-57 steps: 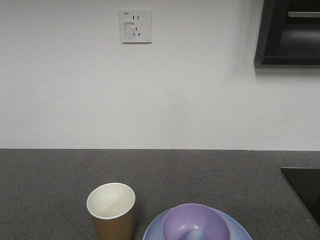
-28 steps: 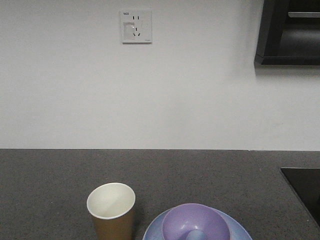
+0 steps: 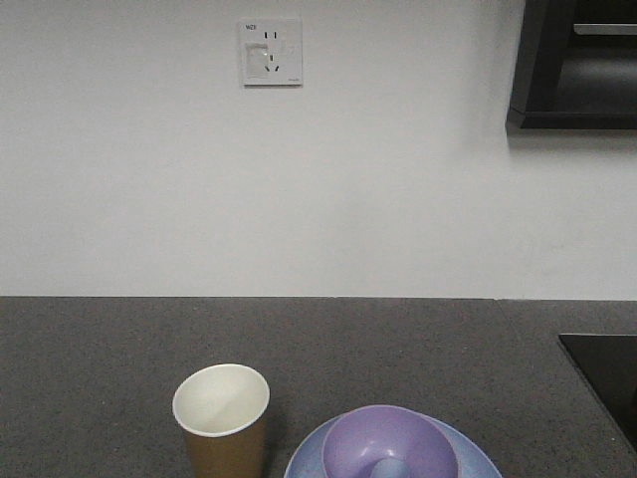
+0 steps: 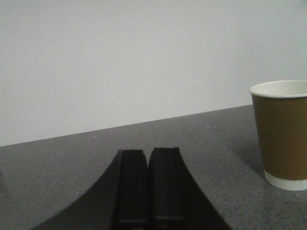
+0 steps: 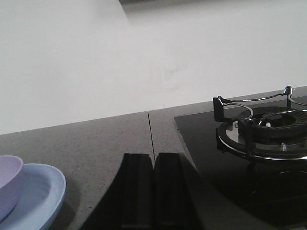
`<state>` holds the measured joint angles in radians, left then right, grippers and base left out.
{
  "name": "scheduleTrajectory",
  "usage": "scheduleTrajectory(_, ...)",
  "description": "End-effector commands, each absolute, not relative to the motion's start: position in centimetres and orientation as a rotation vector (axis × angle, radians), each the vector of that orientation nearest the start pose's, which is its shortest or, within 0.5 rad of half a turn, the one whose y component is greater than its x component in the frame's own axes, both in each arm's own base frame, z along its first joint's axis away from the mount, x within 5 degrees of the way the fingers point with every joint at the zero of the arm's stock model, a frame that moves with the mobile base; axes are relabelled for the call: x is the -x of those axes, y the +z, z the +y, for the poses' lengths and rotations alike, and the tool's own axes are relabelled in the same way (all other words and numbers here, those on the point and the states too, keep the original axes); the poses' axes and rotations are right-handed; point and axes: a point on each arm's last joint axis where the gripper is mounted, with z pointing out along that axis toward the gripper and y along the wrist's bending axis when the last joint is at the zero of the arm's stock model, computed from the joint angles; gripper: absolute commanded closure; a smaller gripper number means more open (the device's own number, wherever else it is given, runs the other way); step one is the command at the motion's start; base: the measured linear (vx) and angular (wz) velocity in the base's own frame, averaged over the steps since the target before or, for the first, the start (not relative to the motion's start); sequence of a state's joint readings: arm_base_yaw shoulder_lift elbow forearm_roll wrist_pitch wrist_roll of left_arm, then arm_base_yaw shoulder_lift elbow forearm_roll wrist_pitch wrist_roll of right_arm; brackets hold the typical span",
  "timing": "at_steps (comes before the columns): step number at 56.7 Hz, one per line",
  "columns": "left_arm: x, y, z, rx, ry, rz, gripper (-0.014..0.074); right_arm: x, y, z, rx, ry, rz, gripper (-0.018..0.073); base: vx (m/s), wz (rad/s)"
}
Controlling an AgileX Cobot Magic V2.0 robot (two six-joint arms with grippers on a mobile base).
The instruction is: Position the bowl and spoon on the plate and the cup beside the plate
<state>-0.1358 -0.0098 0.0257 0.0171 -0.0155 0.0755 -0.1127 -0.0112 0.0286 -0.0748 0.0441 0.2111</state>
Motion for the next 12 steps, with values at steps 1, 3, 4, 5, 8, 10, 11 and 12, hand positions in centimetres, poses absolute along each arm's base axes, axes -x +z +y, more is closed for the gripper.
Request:
scheduleTrajectory(1, -5.19, 22.30, -0.71, -0.143, -0.051, 1.354, 0.0603, -5.58, 20.56, -0.63, -0.175, 0.009, 1.457, 0.0571, 0.00, 0.00)
scheduleTrajectory(3, -5.19, 22.30, -0.71, -0.143, -0.051, 1.354, 0.0603, -5.58, 20.56, -0.63, -0.175, 0.009, 1.457, 0.0571, 0.00, 0.00)
scheduleTrajectory(4, -5.19, 22.30, -0.71, -0.143, -0.051, 1.354, 0.0603, -5.58, 20.56, -0.63, -0.175, 0.009, 1.457, 0.0571, 0.00, 0.00)
scheduleTrajectory(5, -5.19, 22.30, -0.71, -0.143, -0.051, 1.354, 0.0603, -5.58, 20.56, -0.63, -0.175, 0.009, 1.457, 0.0571, 0.00, 0.00)
scheduleTrajectory(8, -5.19, 22.30, -0.71, -0.143, -0.051, 1.354, 0.0603, -5.58, 20.56, -0.63, -0.175, 0.009, 1.457, 0.0571, 0.00, 0.00)
scheduleTrajectory(10, -5.19, 22.30, -0.71, -0.143, -0.051, 1.354, 0.0603, -5.58, 20.56, -0.63, -0.175, 0.009, 1.457, 0.0571, 0.00, 0.00)
scheduleTrajectory(11, -5.19, 22.30, -0.71, -0.143, -0.051, 1.354, 0.0603, -5.58, 20.56, -0.63, -0.175, 0.009, 1.457, 0.0571, 0.00, 0.00)
scheduleTrajectory(12, -5.19, 22.30, -0.71, -0.143, -0.051, 1.354, 0.0603, -5.58, 20.56, -0.63, -0.175, 0.009, 1.457, 0.0571, 0.00, 0.00)
